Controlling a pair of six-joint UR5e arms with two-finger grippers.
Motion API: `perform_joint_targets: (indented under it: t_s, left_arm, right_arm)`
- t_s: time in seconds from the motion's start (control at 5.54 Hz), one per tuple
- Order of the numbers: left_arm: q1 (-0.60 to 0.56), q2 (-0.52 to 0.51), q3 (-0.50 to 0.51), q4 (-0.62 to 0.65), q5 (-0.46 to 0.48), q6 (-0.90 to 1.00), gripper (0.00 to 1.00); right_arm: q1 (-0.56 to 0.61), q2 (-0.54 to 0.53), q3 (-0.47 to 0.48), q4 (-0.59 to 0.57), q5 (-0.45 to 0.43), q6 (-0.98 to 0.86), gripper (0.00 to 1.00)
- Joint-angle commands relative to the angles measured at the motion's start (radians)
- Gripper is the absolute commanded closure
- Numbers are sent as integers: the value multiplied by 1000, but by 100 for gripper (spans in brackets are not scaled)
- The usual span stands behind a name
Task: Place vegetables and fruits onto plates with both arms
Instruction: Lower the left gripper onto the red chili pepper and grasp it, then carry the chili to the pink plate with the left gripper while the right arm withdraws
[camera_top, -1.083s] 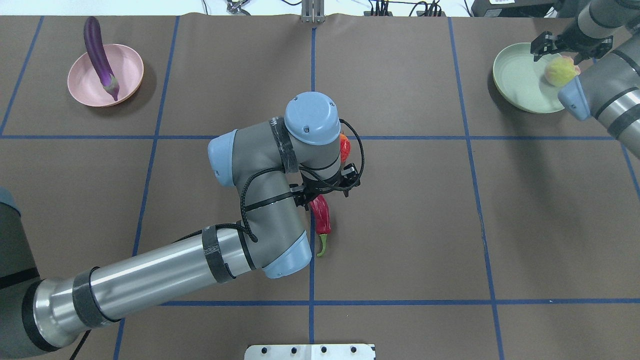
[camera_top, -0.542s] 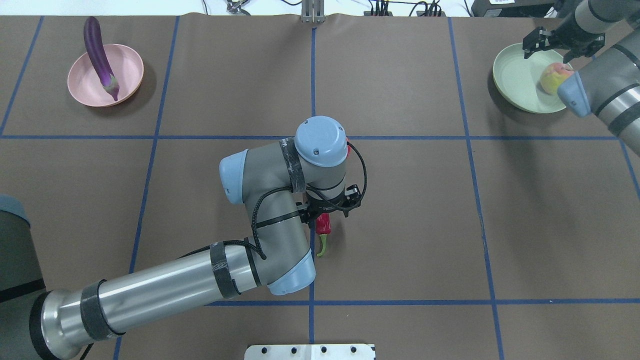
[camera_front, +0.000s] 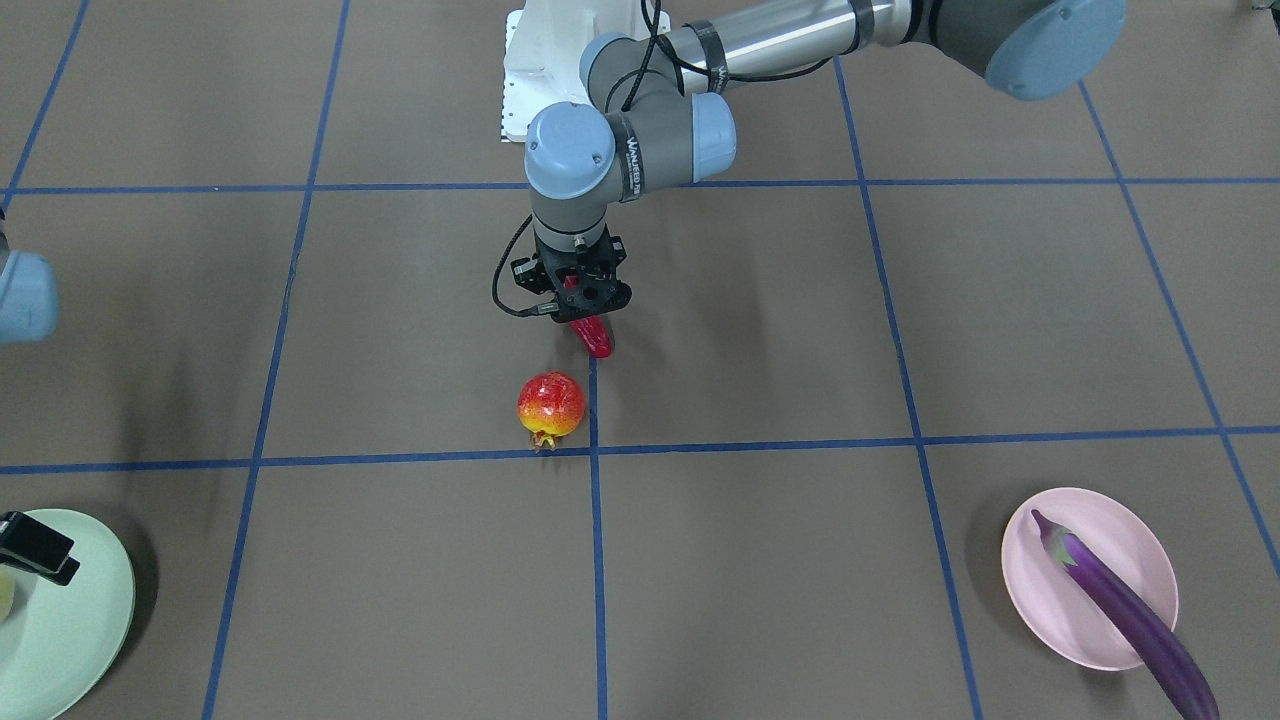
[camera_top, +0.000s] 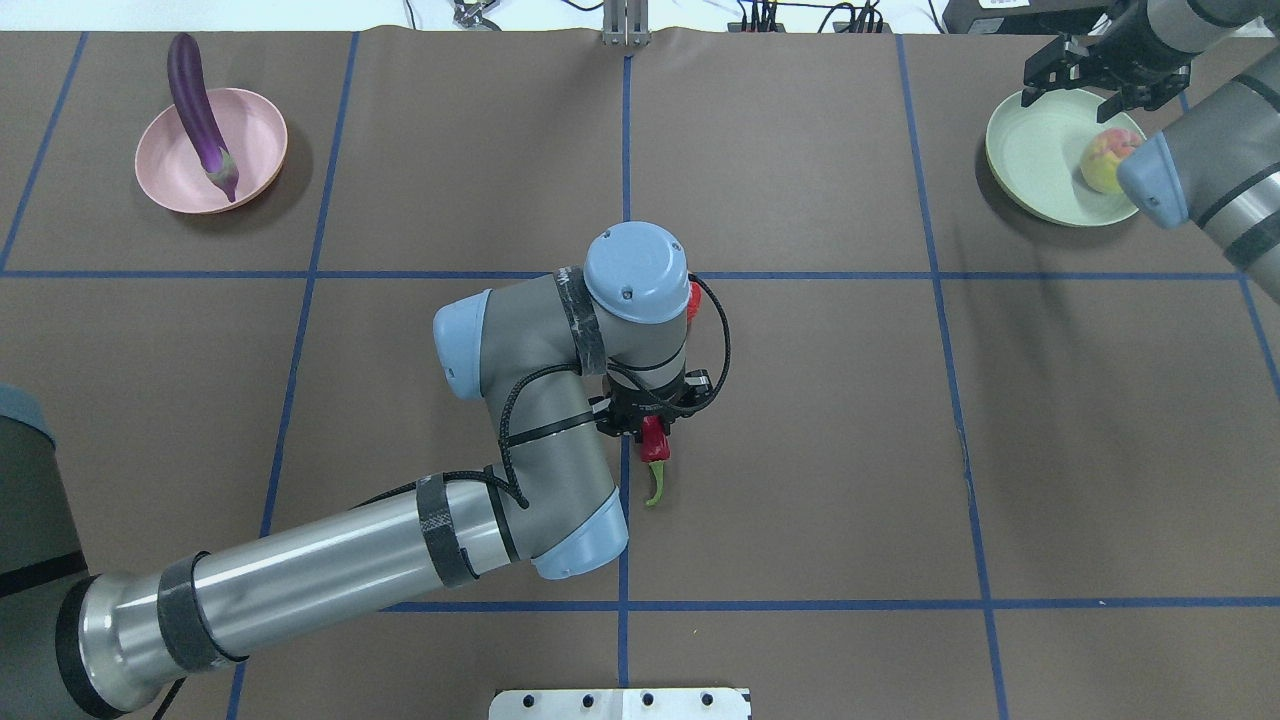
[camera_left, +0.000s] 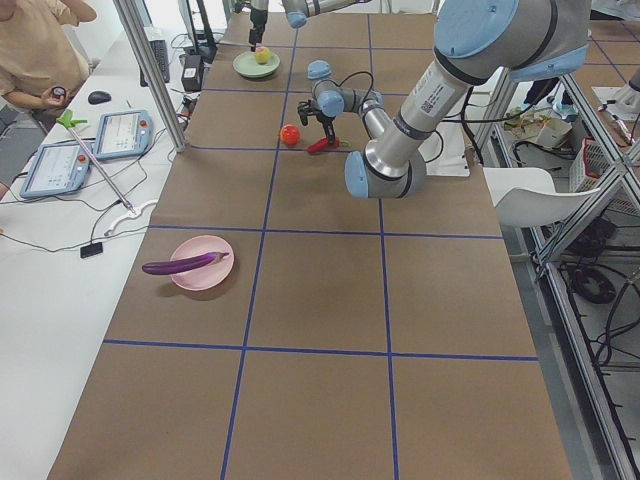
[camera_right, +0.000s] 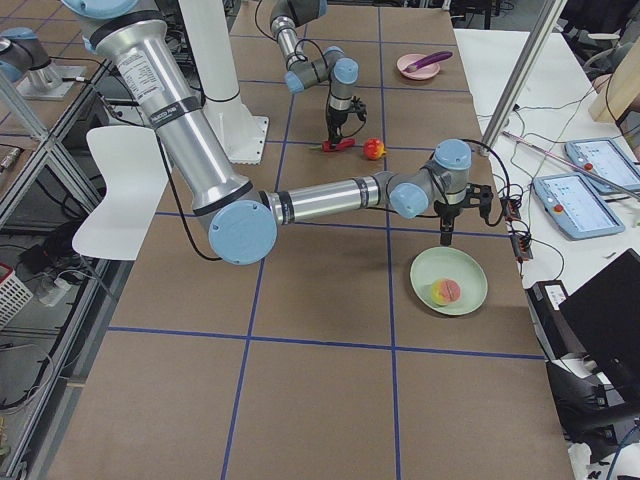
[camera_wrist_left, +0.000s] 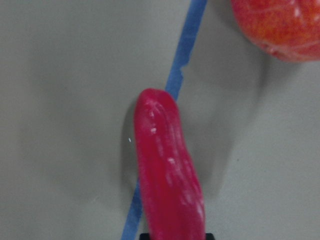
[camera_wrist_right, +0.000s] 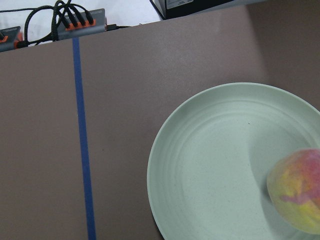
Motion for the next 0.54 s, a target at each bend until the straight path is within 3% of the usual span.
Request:
perform_joint_targets:
  t_s: [0.0, 0.18, 0.36]
  left_arm:
    - [-173, 44, -97, 3, -97, 60, 100]
    - [-301, 177, -198, 2, -168, 164, 100]
    - [-422, 243, -197, 11, -169, 208, 100]
  right_arm:
    - [-53, 0, 97, 1, 45, 151, 0]
    - [-105, 0, 146, 10, 43, 267, 0]
    - [-152, 0, 198, 12, 36, 361, 0]
